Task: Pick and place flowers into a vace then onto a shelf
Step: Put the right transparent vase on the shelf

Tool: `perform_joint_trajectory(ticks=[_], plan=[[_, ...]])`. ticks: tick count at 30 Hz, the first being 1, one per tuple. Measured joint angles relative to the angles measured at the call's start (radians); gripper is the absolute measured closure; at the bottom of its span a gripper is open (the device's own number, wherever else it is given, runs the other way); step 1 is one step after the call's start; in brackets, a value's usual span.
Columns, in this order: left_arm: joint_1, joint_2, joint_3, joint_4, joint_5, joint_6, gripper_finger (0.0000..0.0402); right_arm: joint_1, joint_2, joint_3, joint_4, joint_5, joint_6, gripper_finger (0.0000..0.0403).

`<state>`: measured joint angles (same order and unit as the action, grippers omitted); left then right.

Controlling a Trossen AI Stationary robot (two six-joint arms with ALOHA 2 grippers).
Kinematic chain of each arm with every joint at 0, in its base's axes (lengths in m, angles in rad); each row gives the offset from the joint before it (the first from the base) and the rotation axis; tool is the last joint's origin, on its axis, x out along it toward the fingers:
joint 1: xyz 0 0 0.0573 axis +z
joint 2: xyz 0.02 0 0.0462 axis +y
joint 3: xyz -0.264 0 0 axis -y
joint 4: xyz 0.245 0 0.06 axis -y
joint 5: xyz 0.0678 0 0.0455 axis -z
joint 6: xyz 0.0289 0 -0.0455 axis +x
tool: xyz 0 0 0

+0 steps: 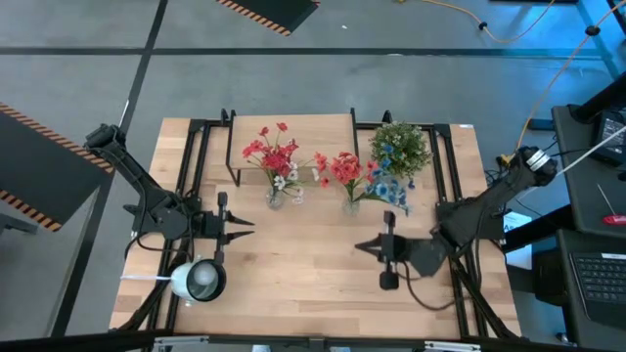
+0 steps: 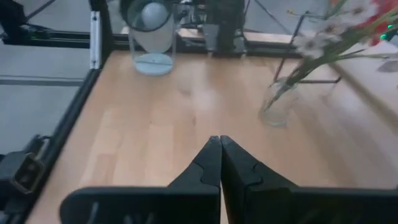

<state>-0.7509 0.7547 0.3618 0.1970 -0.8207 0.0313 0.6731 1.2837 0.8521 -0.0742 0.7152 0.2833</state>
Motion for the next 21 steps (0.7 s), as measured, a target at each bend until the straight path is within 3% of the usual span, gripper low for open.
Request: perform_joint_trajectory(ticks=[10, 21], plan=[[0.0, 0.0, 0.0, -0.003, 0.0, 0.018, 0.0326, 0.088, 0.198, 0.105, -0.06, 0.126, 0.229, 0.0402], [0.0, 0.0, 0.0, -0.066, 0.0, 0.016, 0.0329, 0.157, 0.379, 0.239, -0.5, 0.241, 0.783, 0.0402]])
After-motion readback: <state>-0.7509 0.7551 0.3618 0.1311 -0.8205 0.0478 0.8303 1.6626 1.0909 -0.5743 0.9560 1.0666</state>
